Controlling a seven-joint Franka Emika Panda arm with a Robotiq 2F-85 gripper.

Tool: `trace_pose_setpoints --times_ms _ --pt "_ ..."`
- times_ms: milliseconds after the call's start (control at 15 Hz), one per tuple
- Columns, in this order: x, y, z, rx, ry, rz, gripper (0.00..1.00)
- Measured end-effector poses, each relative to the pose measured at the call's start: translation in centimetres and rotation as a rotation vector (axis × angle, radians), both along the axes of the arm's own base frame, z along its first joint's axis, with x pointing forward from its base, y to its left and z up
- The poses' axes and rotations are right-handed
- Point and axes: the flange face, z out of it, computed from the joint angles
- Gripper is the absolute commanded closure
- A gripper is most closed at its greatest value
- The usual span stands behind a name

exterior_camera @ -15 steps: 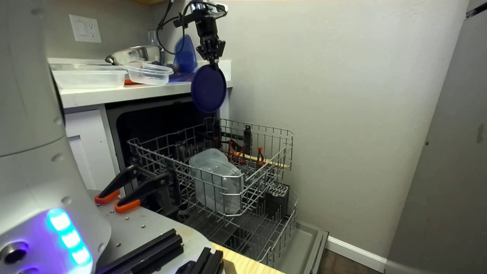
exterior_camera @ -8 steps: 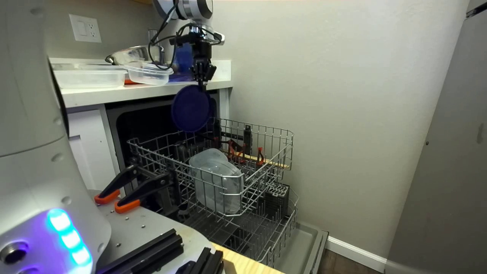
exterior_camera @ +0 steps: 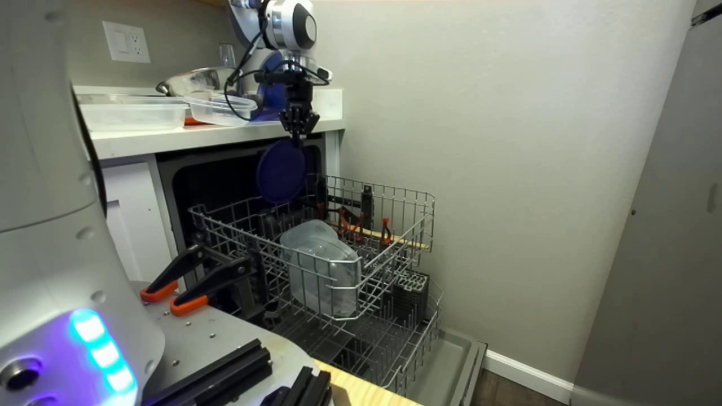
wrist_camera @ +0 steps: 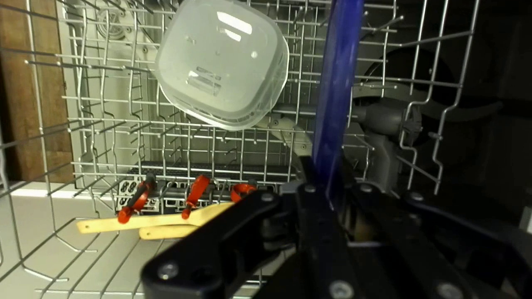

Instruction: Put the purple lid in the dishwasher

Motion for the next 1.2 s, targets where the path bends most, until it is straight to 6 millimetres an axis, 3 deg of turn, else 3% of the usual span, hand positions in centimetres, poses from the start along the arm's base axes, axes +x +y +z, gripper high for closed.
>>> trace_pose_setpoints --times_ms 533,1200 --pt "2.9 -0.5 -3.3 0.012 -0.073 -0.004 0.93" --pt "3.4 -0.6 -7.6 0.0 -0.037 0.012 0.93"
